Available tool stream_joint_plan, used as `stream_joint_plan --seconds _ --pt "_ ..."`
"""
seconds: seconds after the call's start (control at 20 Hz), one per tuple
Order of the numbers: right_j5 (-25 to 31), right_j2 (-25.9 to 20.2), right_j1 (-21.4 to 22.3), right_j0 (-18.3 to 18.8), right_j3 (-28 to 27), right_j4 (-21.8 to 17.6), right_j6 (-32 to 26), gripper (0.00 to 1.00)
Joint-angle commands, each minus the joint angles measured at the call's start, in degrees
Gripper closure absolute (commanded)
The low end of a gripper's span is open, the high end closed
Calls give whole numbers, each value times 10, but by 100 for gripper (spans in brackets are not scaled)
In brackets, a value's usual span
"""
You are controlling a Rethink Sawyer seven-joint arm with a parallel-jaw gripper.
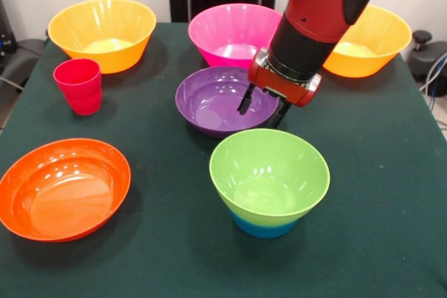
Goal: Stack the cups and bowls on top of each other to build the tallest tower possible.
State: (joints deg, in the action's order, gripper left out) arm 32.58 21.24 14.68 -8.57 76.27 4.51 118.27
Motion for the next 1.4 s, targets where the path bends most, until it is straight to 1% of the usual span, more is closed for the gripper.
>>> stream_joint_plan --seconds 0.05,0.3,0.75,1.4 --pt "41 -74 -13 5 10 -4 32 0" --pt "48 -77 -22 7 -1 0 33 0" --pt "34 -80 -38 3 -5 5 46 0" --pt "17 -81 -36 -4 16 10 59 0"
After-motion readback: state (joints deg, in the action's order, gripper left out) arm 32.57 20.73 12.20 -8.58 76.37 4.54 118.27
